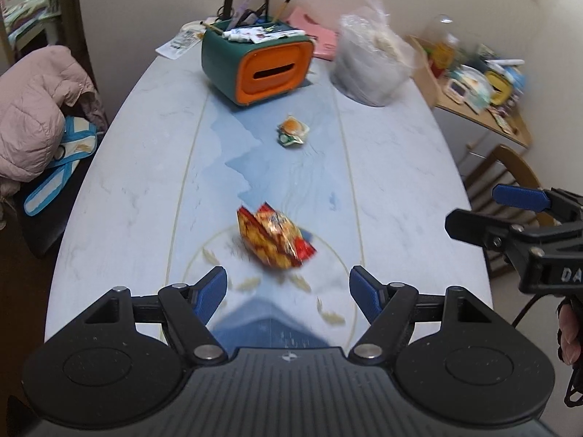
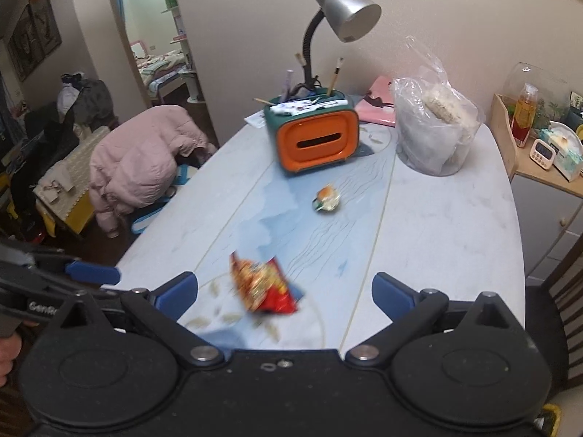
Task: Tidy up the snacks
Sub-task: 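Move both tools out of the box toward the remaining snacks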
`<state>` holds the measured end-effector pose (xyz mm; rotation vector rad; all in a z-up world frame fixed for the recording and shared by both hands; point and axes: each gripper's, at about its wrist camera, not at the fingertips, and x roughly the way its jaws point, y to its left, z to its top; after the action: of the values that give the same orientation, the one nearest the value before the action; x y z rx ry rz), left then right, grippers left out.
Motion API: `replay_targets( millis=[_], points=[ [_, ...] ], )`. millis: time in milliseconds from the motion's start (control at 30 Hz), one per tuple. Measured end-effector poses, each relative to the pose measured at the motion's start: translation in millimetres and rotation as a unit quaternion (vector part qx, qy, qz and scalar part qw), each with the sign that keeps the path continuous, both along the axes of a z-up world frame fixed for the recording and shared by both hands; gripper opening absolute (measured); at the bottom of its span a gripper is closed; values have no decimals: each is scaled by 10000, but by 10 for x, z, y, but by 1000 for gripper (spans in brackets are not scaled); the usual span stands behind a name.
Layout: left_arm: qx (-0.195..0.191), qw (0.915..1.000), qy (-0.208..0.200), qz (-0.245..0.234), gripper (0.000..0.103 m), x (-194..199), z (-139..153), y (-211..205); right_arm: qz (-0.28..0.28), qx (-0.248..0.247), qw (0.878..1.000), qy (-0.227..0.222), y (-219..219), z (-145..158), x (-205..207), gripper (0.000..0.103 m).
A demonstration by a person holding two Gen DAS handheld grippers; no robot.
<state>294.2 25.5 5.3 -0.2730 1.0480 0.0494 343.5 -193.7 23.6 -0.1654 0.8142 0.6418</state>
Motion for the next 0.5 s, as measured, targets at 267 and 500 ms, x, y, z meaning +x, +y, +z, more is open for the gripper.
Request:
replay_targets(
  millis=[267, 500],
  points=[
    [-216, 9978, 527, 337, 74, 651, -492, 57, -18, -232, 9996, 136, 258, -426, 922, 102],
    [-317, 9932, 929, 630, 74, 998, -947, 119, 168, -483, 9981, 353, 576, -905, 1527, 102]
  ],
)
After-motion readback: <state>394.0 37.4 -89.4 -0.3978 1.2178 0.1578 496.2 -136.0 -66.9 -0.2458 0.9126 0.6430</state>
